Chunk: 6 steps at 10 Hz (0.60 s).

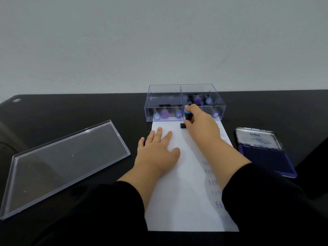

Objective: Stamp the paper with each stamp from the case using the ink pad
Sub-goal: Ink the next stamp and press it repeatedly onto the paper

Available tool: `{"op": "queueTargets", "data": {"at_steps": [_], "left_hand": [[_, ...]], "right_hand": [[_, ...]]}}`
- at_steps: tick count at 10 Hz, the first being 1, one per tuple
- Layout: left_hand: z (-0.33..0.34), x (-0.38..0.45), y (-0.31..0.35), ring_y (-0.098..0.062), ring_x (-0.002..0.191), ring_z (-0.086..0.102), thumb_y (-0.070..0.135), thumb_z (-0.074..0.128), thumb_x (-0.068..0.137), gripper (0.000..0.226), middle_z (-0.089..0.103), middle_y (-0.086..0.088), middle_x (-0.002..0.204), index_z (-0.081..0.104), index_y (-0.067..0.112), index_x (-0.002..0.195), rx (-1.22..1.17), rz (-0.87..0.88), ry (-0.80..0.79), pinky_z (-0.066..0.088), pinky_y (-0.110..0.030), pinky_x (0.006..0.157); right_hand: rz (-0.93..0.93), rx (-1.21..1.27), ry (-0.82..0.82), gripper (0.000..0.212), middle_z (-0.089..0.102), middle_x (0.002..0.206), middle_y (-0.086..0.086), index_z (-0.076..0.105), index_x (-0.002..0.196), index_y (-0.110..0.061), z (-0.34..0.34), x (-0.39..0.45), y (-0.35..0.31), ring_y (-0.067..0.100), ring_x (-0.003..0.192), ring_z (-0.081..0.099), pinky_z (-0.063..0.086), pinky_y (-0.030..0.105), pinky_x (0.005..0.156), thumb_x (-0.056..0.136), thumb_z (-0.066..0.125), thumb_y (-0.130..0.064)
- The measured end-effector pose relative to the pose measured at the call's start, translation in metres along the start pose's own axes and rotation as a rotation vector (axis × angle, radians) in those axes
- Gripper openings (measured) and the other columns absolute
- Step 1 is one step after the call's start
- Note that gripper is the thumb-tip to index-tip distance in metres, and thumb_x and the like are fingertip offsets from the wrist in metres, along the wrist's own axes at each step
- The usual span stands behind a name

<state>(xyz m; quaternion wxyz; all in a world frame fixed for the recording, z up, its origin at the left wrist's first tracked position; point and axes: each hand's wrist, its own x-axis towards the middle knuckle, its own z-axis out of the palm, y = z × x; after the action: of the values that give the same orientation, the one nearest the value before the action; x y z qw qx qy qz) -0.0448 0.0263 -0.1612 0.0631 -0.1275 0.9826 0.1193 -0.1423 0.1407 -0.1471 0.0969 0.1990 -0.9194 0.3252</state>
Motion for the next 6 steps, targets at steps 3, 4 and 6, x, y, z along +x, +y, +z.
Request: {"op": "queueTargets", "data": {"at_steps": [3, 4, 6], "left_hand": [[-0.0002, -0.0001, 0.0011, -0.014, 0.146, -0.012, 0.051, 0.024, 0.097, 0.060, -0.011, 0.005, 0.159, 0.002, 0.035, 0.151, -0.008, -0.005, 0.007, -0.008, -0.042, 0.117], [0.0001, 0.0009, 0.0008, -0.015, 0.146, -0.012, 0.051, 0.023, 0.097, 0.060, -0.011, 0.004, 0.159, 0.001, 0.035, 0.151, 0.005, -0.006, 0.002, -0.008, -0.042, 0.117], [0.0002, 0.0001, 0.0006, -0.014, 0.146, -0.012, 0.051, 0.023, 0.098, 0.060, -0.012, 0.005, 0.159, 0.001, 0.035, 0.151, 0.006, -0.005, 0.003, -0.008, -0.042, 0.117]], "right_hand": [[0.004, -0.018, -0.014, 0.035, 0.063, 0.103, 0.004, 0.045, 0.130, -0.026, -0.0006, 0.0014, 0.0016, 0.024, 0.094, 0.057, 0.046, 0.033, 0.068, 0.095, 0.050, -0.019], [0.003, -0.015, -0.011, 0.036, 0.063, 0.103, 0.004, 0.045, 0.130, -0.026, -0.0002, 0.0018, 0.0018, 0.024, 0.094, 0.057, 0.046, 0.033, 0.068, 0.095, 0.050, -0.019], [-0.008, 0.020, -0.017, 0.034, 0.063, 0.104, 0.004, 0.047, 0.128, -0.024, -0.0020, 0.0002, 0.0024, 0.023, 0.093, 0.058, 0.050, 0.036, 0.072, 0.095, 0.052, -0.019]]}}
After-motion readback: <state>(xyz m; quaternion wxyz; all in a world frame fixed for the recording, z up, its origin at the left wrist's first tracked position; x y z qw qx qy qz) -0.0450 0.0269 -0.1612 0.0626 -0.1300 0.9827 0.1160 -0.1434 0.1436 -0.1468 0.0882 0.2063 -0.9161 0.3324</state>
